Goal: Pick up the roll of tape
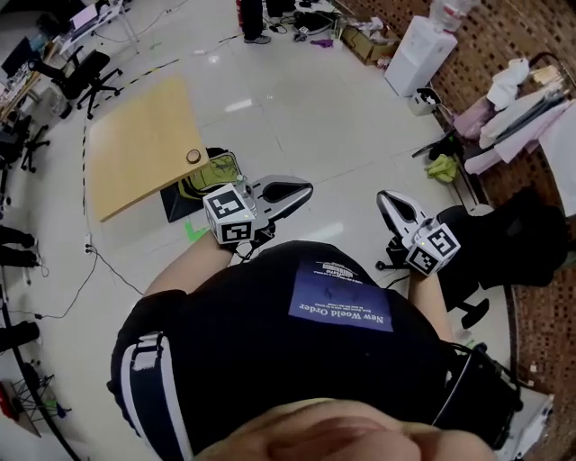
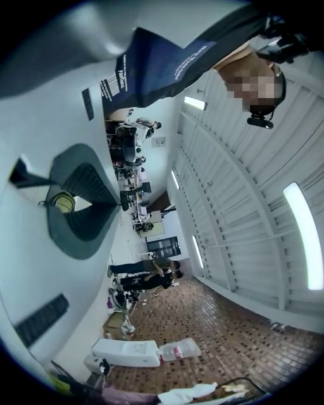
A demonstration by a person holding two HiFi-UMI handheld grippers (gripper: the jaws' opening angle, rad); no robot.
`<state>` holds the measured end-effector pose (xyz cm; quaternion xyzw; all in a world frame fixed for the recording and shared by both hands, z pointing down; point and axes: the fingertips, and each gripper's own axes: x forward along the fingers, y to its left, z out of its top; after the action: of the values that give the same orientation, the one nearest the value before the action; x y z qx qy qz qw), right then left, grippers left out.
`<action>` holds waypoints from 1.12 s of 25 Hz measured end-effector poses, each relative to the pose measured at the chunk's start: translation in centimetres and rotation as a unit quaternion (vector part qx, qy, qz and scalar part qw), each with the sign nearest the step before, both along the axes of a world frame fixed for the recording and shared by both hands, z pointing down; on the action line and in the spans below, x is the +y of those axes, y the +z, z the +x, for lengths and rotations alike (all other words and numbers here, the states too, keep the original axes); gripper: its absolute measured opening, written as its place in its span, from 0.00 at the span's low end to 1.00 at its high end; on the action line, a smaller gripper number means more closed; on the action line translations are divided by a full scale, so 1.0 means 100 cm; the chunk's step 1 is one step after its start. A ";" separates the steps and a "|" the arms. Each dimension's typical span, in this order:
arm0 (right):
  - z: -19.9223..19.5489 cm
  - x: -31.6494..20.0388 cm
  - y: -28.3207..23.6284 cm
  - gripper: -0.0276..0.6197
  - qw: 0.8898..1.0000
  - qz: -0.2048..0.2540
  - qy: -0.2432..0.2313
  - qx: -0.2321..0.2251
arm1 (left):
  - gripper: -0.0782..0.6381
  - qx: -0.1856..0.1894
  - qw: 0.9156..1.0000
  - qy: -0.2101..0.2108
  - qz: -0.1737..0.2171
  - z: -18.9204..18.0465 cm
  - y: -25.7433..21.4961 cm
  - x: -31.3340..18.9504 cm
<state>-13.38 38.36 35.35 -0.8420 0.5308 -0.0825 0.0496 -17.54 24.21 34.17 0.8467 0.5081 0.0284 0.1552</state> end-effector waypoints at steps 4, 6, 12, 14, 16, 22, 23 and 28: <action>0.075 0.007 0.014 0.02 1.000 0.014 -0.021 -0.011 | 0.12 -0.009 0.999 -0.035 0.010 0.063 0.013 0.001; 0.115 0.009 0.018 0.02 0.999 0.020 -0.047 -0.011 | 0.12 -0.012 0.998 -0.063 0.013 0.096 0.016 0.006; 0.230 0.009 0.018 0.02 0.990 0.014 -0.143 0.002 | 0.12 -0.008 0.988 -0.150 0.027 0.188 0.009 0.025; 0.260 0.005 0.013 0.02 0.985 0.013 -0.173 0.008 | 0.12 -0.011 0.984 -0.175 0.030 0.212 0.005 0.027; 0.289 -0.002 0.009 0.02 0.980 0.012 -0.199 0.015 | 0.12 -0.016 0.978 -0.204 0.027 0.235 0.001 0.025; 0.348 -0.040 0.011 0.02 0.965 0.016 -0.260 0.014 | 0.12 -0.035 0.966 -0.256 0.028 0.269 0.009 0.012; 0.353 -0.051 0.012 0.02 0.963 0.015 -0.270 0.015 | 0.12 -0.040 0.963 -0.267 0.025 0.272 0.011 0.003; 0.370 -0.117 0.012 0.02 0.953 0.010 -0.303 0.016 | 0.12 -0.045 0.954 -0.296 0.004 0.286 0.019 -0.052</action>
<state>23.62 26.62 36.57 -0.6425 0.7623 -0.0752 0.0221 11.10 19.04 36.06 0.9576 0.2268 0.0214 0.1764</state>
